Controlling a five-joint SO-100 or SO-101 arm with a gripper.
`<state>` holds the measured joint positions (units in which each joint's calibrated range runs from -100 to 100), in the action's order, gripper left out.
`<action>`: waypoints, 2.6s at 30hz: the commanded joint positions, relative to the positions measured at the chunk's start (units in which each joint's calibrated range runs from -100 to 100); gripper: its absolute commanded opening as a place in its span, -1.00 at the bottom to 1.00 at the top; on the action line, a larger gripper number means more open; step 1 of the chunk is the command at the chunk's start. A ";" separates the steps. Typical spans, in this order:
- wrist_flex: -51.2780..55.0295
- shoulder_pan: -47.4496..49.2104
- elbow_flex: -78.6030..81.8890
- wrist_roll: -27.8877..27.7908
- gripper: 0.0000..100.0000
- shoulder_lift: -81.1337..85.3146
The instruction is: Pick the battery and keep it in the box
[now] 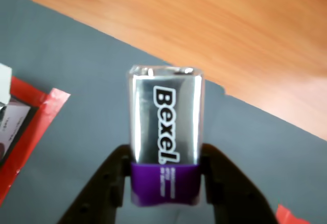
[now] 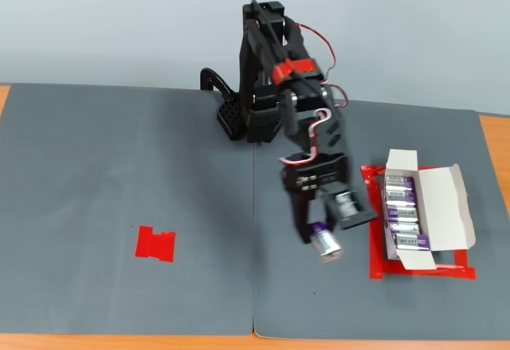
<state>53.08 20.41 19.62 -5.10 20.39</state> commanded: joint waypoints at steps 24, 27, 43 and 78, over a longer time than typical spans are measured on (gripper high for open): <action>0.13 26.25 -8.90 0.18 -0.85 -6.61; 0.13 26.17 -8.90 0.23 -0.85 -9.07; -0.13 27.37 -16.23 0.23 -0.85 -22.89; 0.13 32.44 -11.44 0.23 -0.56 -23.23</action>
<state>53.08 52.84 8.04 -5.05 -4.08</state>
